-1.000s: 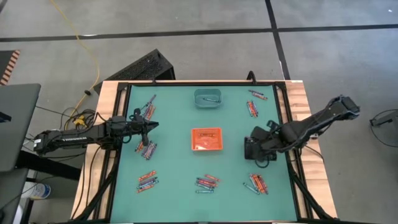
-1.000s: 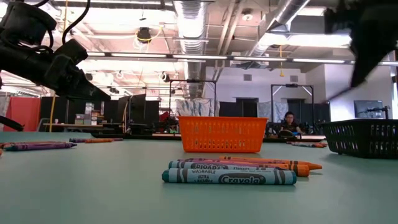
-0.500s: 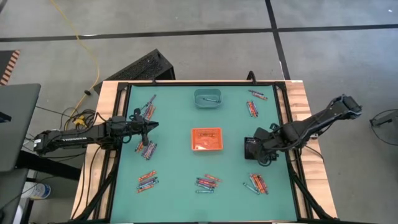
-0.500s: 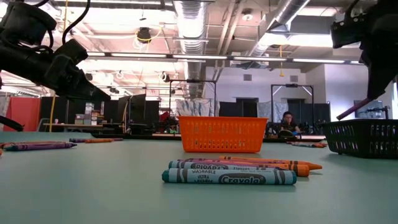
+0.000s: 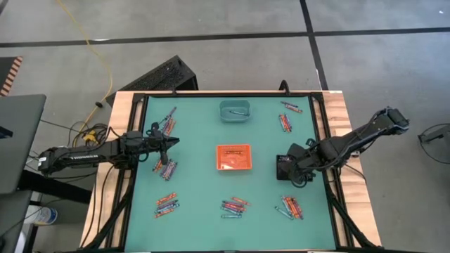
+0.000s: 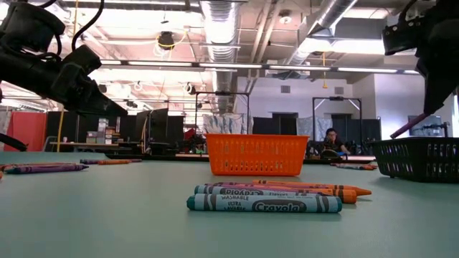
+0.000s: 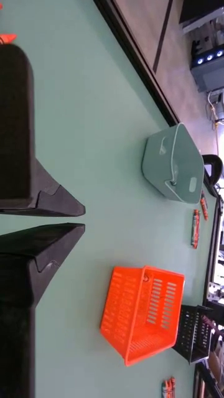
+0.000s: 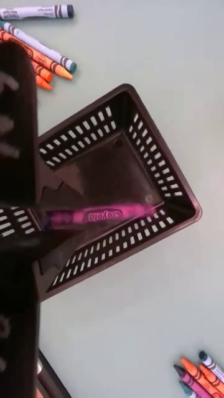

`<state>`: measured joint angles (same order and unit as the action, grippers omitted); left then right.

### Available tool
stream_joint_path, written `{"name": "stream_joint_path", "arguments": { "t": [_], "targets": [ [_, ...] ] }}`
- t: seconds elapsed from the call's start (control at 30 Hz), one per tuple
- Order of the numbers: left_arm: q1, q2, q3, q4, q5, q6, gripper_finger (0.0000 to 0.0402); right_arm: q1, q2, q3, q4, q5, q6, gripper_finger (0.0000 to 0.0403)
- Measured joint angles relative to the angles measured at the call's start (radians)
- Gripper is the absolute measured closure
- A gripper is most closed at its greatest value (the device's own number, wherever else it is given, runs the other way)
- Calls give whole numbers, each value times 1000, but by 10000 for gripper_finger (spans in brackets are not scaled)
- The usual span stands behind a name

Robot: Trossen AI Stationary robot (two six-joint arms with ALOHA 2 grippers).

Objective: Sort crayons
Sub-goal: Put the violet crayon into the black bin, then put the orange crayon into the orange bin

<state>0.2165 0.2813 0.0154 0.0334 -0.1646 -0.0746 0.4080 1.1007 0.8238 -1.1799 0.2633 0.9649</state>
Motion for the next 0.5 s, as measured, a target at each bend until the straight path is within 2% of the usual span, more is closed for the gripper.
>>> {"name": "stream_joint_path", "arguments": {
  "t": [0.27,0.5],
  "targets": [
    [0,0,0,0,0,0,384,-5,0,0,-14,0,4,284],
    [0,0,0,0,0,0,384,-5,0,1,143,0,4,270]
  ]
}}
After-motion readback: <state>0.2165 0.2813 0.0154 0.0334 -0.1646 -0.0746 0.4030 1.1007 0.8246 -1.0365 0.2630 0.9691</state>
